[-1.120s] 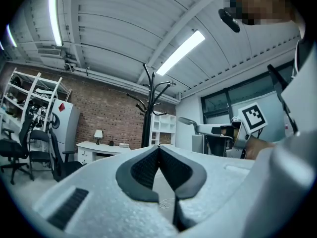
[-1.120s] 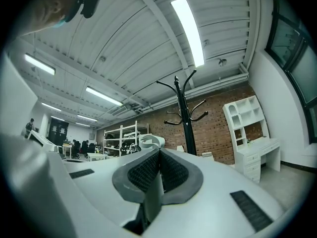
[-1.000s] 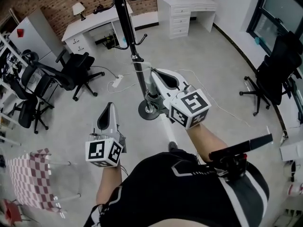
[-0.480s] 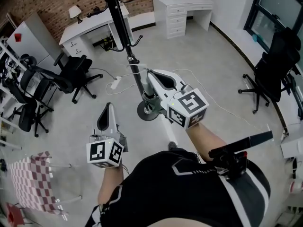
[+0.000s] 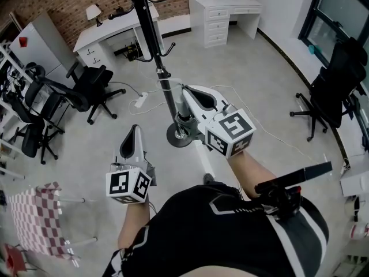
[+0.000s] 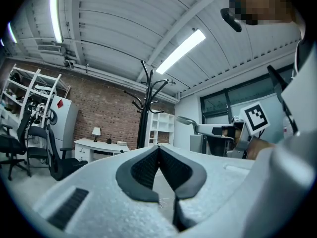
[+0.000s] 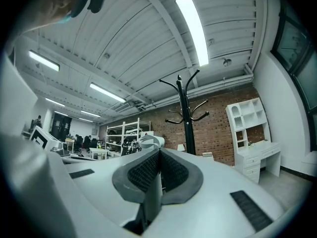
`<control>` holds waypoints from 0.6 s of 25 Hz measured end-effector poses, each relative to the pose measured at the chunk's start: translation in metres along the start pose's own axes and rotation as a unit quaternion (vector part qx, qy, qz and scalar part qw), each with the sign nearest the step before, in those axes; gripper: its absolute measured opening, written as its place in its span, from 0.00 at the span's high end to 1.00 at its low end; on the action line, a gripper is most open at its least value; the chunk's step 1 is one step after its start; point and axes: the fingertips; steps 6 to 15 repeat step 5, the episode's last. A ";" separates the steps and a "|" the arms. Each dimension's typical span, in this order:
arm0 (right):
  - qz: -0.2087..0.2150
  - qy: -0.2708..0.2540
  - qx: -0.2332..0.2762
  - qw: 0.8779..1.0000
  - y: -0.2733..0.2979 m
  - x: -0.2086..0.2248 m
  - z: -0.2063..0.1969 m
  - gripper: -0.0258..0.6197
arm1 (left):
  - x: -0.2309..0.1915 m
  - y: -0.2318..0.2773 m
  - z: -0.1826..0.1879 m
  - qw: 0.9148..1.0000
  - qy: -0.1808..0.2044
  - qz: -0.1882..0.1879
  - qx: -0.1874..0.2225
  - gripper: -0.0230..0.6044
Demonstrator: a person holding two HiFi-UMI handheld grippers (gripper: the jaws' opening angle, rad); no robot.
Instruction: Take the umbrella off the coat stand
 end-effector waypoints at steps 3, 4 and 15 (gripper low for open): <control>0.000 0.000 0.000 1.000 0.000 -0.001 0.000 0.95 | 0.002 0.000 -0.001 1.000 0.009 -0.004 -0.005 0.95; 0.000 0.000 -0.001 1.000 -0.001 -0.002 -0.001 0.95 | 0.004 0.000 -0.001 1.000 0.011 -0.007 -0.007 0.95; 0.000 0.000 -0.001 1.000 -0.001 -0.002 -0.001 0.95 | 0.005 0.000 -0.002 1.000 0.014 -0.010 -0.009 0.95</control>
Point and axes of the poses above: the fingertips, and each gripper's own axes: y forward along the fingers, x to its right, z out of its top, and after that the axes turned 5 degrees about -x, right-handed
